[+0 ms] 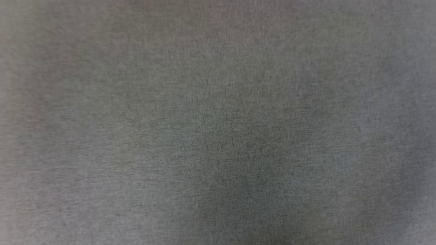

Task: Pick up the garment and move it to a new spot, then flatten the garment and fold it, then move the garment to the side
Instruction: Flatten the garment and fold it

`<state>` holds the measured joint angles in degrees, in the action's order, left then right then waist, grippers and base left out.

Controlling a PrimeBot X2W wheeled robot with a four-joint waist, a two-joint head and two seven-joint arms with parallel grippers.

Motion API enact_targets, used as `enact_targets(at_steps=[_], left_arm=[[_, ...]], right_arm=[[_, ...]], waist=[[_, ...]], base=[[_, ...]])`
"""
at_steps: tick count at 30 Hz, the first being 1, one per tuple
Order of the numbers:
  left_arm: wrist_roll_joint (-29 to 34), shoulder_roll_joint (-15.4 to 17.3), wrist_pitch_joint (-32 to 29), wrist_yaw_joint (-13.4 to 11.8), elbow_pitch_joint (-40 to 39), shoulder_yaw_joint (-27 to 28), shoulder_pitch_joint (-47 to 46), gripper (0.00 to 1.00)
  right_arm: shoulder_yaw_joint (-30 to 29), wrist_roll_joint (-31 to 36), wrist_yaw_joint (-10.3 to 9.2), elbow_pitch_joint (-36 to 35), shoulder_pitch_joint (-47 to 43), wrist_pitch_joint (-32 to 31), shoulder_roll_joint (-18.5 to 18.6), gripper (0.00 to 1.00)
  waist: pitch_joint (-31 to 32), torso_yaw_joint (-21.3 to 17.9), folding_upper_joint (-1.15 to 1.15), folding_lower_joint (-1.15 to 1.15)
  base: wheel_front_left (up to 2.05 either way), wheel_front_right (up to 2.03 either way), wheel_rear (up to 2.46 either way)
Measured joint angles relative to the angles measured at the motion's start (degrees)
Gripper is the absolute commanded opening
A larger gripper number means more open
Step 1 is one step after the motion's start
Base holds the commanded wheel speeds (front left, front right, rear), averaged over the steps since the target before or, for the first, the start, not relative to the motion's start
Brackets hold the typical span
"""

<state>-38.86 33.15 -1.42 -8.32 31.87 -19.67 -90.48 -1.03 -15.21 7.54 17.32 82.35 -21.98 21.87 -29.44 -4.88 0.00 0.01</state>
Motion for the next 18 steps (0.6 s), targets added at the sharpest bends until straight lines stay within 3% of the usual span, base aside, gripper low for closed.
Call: enact_targets(at_steps=[9, 18], left_arm=[[1.34, 0.56, 1.85, -0.23, -1.8, 0.14, -6.18, 0.0], [1.19, -0.05, 5.45, 1.82, 0.53, -0.05, -6.6, 0.0]], right_arm=[[1.96, 1.67, 0.0, 5.64, 8.61, 8.66, -0.51, 0.0], [5.24, -0.79, -0.01, 9.91, 9.63, 12.5, -1.3, 0.0]], waist=[[-8.73, -1.52, 0.0, 0.0], [-15.05, -2.32, 0.0, 0.0]], base=[[0.0, 0.0, 0.0], [0.0, 0.0, 0.0]])
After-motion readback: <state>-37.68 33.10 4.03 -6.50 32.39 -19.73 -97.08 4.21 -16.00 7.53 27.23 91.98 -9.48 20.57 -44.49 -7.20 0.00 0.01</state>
